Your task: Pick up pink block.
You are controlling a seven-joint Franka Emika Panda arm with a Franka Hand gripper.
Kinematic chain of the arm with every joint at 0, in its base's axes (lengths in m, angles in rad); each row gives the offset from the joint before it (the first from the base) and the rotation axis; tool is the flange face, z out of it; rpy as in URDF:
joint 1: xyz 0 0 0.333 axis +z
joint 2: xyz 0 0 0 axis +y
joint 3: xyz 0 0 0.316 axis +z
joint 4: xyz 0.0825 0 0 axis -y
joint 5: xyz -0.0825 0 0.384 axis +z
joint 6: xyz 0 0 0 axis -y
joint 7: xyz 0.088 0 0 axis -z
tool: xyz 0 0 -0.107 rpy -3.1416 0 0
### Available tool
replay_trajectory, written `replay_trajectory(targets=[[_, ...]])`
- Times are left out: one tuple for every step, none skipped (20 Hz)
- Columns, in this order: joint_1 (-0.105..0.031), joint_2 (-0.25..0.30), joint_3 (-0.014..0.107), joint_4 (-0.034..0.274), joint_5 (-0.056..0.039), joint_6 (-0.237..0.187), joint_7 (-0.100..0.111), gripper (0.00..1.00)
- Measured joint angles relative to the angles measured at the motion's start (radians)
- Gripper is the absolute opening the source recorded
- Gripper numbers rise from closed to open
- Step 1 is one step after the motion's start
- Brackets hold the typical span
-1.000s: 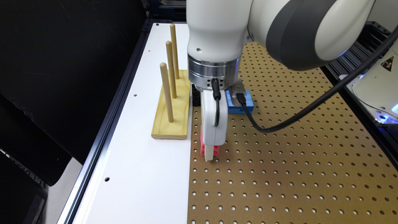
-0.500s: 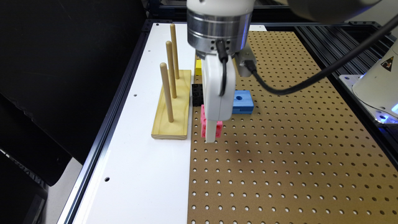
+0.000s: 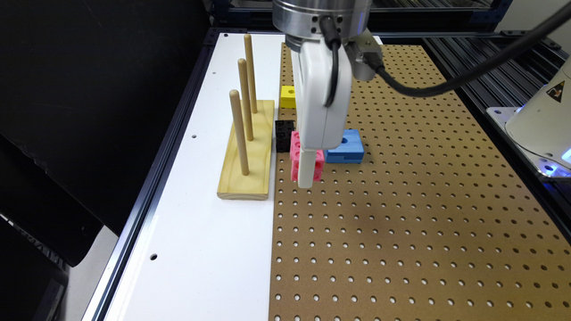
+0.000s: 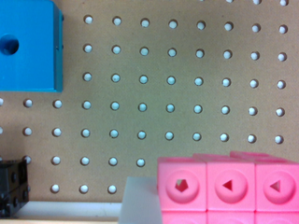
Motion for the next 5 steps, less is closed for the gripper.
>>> replay_trajectory(targets=[[0.000, -0.007, 0.000, 0.001, 0.0001, -0.003, 0.000, 0.00], [0.000, -0.021, 0.001, 0.001, 0.0016, -0.013, 0.000, 0.00], [0.000, -0.041, 0.002, 0.002, 0.0042, -0.030, 0.000, 0.00], [0.000, -0.059, 0.004, 0.002, 0.0066, -0.047, 0.000, 0.00], [0.000, -0.080, 0.006, 0.001, 0.0096, -0.067, 0.001, 0.00]])
